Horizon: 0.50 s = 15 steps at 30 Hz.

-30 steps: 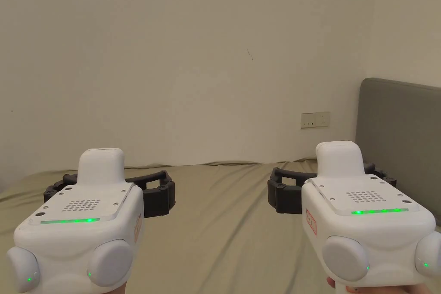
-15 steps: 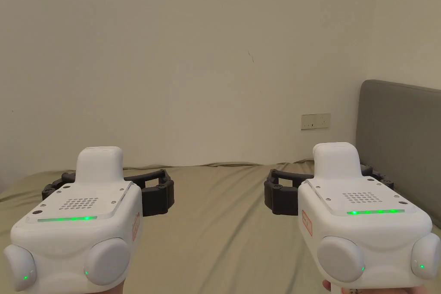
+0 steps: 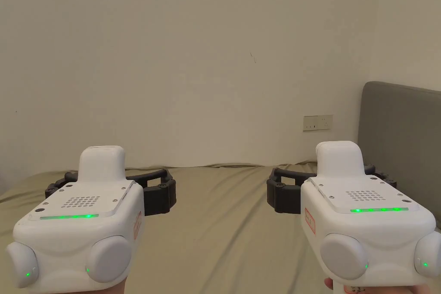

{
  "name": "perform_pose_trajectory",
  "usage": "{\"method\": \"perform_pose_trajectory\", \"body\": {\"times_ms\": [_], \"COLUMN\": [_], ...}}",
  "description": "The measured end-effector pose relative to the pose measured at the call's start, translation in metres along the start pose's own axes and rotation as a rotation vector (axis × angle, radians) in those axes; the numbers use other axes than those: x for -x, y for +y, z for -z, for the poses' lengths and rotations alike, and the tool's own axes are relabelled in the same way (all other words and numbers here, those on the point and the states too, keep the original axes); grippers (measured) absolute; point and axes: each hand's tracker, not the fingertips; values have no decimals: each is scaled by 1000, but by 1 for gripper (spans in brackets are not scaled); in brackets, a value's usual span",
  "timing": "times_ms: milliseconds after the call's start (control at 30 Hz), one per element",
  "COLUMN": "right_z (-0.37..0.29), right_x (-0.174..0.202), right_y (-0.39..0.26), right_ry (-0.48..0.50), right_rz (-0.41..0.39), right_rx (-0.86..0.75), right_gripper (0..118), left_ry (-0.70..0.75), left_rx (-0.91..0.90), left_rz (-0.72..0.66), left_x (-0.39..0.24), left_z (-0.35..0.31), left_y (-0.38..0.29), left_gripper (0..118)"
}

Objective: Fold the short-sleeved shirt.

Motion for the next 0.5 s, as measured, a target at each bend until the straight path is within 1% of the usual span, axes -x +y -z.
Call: {"method": "perform_pose_trajectory", "body": {"times_ms": [500], "right_z": [-2], "right_x": [2], "right_y": [1], "right_ry": [-5], "right_rz": [7], "right_rx": [5], "right_gripper": [118], "left_ry": [3], "left_rx": [-10], "left_rz": [-8], "left_x": [3], "left_z": [-5], "left_y": [2], "left_gripper": [118]}}
